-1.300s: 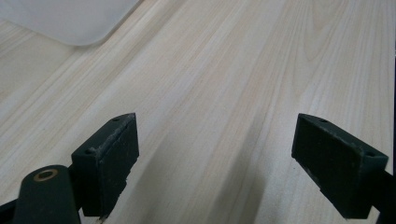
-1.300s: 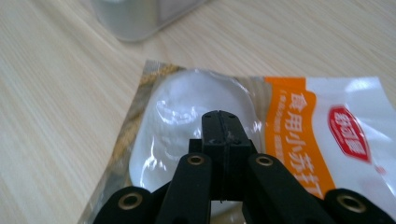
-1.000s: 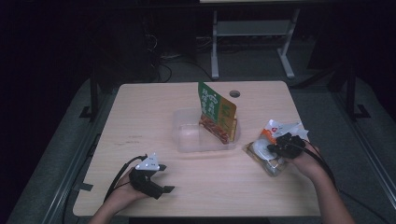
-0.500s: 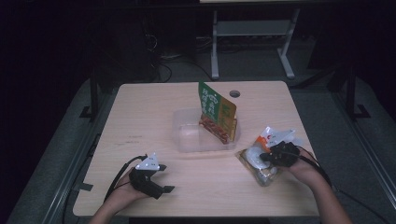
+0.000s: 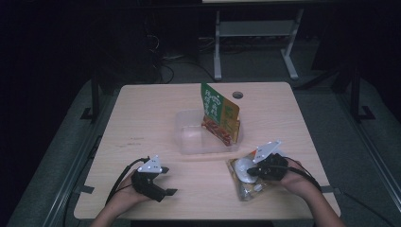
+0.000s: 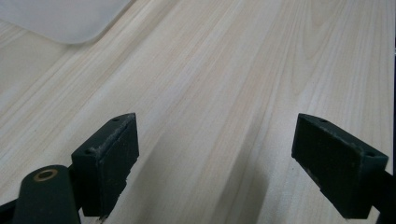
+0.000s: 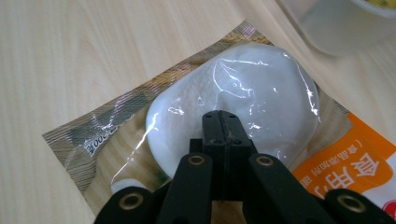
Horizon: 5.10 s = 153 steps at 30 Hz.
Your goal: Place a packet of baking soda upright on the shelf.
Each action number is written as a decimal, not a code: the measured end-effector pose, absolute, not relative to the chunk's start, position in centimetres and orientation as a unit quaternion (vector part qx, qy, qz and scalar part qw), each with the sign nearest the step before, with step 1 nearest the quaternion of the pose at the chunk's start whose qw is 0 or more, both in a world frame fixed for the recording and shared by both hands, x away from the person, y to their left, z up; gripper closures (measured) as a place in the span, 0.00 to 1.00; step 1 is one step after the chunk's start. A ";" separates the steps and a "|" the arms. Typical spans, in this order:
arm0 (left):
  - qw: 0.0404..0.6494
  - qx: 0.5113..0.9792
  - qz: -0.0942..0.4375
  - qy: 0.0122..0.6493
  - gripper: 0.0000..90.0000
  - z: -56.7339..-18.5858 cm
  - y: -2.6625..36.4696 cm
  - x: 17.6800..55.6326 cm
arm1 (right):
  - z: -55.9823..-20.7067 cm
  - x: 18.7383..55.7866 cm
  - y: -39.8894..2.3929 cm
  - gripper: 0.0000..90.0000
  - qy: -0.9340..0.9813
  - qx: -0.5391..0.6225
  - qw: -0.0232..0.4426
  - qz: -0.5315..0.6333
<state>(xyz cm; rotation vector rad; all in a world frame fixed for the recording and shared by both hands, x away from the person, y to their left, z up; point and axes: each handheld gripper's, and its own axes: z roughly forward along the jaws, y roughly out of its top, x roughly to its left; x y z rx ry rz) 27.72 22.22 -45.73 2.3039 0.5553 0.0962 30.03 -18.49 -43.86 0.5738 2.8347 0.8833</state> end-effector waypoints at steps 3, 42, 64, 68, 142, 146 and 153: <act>0.376 0.900 0.037 0.216 0.16 -45.7 22.2 27.7 | -43.9 29.8 -17.5 1.00 0.939 0.172 0.059 0.292; 0.425 0.884 0.017 0.192 0.15 -44.0 18.9 28.2 | -41.1 26.8 -15.2 0.64 0.888 0.249 0.081 0.377; 0.400 0.897 -0.084 0.167 0.35 -46.4 9.5 32.5 | -41.0 27.5 -20.2 0.47 0.857 0.285 0.122 0.411; 0.404 0.889 -0.121 0.175 0.49 -46.8 9.7 32.6 | -41.0 27.5 -20.2 0.47 0.857 0.285 0.123 0.411; 0.602 0.754 0.043 0.260 1.00 -37.3 23.0 30.4 | -38.7 32.5 -10.1 0.99 0.764 0.173 -0.032 0.620; 0.602 0.754 0.038 0.260 0.99 -37.7 23.0 30.7 | -38.4 32.3 -9.9 1.00 0.769 0.149 -0.054 0.620; 0.583 0.770 0.027 0.256 0.94 -38.5 22.3 31.1 | -37.8 31.8 -9.1 1.00 0.767 0.115 -0.099 0.624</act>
